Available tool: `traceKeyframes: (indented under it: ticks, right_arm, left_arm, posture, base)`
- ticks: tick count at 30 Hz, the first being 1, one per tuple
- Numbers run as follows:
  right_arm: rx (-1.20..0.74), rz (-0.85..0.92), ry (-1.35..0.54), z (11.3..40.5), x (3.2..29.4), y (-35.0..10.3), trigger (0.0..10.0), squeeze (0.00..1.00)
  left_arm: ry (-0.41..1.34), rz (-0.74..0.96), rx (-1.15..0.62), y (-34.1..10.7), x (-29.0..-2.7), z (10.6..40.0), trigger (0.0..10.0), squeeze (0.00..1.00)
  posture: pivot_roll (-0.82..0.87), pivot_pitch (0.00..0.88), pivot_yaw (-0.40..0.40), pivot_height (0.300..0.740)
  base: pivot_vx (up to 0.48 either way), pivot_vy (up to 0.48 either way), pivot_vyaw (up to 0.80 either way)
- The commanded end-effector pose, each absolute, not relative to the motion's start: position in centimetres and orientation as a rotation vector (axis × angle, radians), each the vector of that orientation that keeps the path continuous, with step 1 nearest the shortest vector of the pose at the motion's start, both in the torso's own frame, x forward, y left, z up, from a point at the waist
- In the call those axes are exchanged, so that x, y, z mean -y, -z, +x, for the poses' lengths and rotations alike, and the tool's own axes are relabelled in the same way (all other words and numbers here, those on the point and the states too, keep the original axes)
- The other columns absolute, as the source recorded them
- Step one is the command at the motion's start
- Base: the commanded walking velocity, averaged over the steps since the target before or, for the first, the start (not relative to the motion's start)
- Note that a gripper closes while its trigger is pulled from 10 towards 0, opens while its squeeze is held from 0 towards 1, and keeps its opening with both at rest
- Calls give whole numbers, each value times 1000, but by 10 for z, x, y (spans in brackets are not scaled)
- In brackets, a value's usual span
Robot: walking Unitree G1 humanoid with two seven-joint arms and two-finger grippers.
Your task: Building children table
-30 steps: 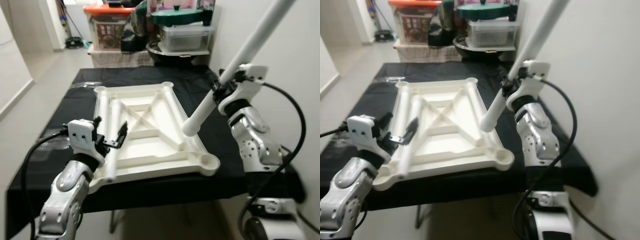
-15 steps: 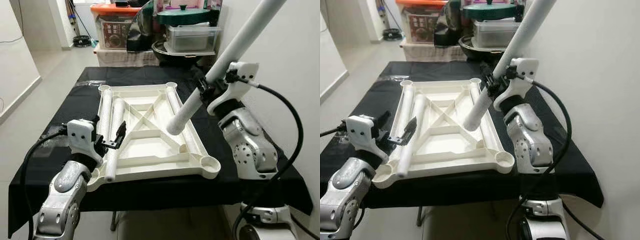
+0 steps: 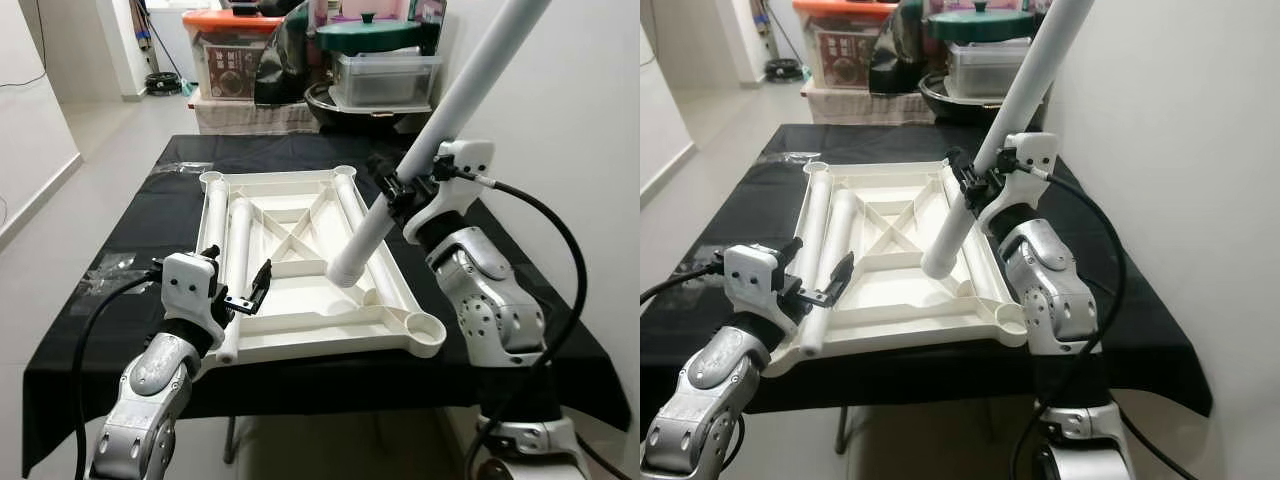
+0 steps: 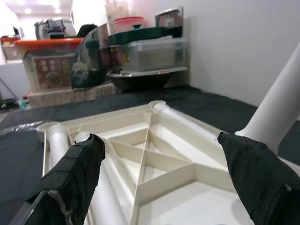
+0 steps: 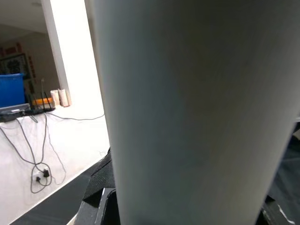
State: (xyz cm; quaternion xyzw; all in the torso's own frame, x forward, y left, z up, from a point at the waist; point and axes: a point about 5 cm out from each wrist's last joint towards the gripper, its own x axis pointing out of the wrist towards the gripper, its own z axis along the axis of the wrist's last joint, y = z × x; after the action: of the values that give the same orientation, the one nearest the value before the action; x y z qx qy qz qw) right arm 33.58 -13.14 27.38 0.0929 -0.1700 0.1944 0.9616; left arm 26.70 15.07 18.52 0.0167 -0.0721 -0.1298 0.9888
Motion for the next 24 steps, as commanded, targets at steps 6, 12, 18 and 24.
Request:
traceKeyframes:
  ticks: [6, 12, 18, 24]
  right_arm:
    - [334, 127, -324, 330, 153, -258, 10000, 0]
    - [320, 123, -326, 325, 153, -255, 10000, 0]
    - [331, 82, -315, 328, 169, -264, 10000, 0]
    - [348, 59, -285, 328, 176, -267, 10000, 0]
  left_arm:
    - [236, 107, 130, -173, -157, 269, 10000, 0]
    - [254, 81, 138, -176, -154, 268, 10000, 0]
    - [287, 119, 125, -169, -155, 265, 10000, 0]
    - [295, 179, 126, -164, -155, 265, 10000, 0]
  posture:
    - [5, 0, -10, 740]
    - [-8, 0, -17, 740]
    - [-16, 0, -38, 740]
    - [-26, 0, -44, 740]
  base:
    - [0, 0, 0]
    - [0, 0, 0]
    - [0, 0, 0]
    - [0, 0, 0]
